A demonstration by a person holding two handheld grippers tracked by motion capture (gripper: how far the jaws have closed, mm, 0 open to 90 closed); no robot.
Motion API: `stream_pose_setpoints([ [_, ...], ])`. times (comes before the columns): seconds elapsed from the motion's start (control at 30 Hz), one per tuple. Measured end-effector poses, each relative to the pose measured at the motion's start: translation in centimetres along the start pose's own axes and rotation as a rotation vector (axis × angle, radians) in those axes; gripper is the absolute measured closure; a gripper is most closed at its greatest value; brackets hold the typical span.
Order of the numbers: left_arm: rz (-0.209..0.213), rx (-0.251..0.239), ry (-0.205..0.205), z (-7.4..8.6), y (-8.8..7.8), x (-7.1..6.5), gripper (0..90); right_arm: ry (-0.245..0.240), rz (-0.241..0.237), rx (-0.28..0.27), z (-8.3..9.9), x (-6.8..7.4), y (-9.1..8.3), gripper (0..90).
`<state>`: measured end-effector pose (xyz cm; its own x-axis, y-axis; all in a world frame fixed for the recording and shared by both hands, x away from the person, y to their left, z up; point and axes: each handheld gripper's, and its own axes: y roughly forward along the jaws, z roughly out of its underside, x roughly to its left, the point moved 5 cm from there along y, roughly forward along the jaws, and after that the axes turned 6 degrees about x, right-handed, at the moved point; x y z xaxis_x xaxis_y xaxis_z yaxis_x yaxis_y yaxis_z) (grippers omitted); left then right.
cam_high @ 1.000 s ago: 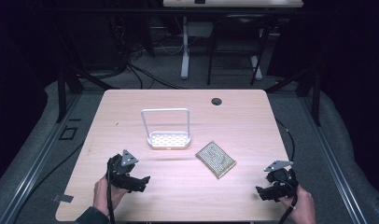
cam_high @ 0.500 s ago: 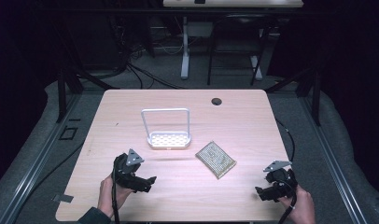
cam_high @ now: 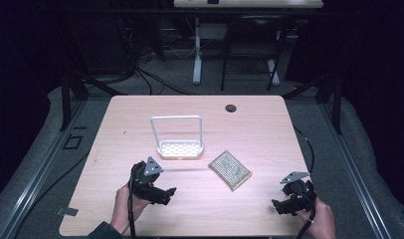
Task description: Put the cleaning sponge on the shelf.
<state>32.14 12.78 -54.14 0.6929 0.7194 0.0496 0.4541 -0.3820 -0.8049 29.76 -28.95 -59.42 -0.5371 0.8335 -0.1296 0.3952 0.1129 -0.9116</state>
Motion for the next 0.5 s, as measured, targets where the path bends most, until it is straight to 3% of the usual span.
stream_pose_setpoints([
  [0.5,0.036,-0.009,0.050,-2.5,0.6,-1.8,0.0,-0.006,0.010,-0.003,-0.1,0.1,0.0,9.9],
])
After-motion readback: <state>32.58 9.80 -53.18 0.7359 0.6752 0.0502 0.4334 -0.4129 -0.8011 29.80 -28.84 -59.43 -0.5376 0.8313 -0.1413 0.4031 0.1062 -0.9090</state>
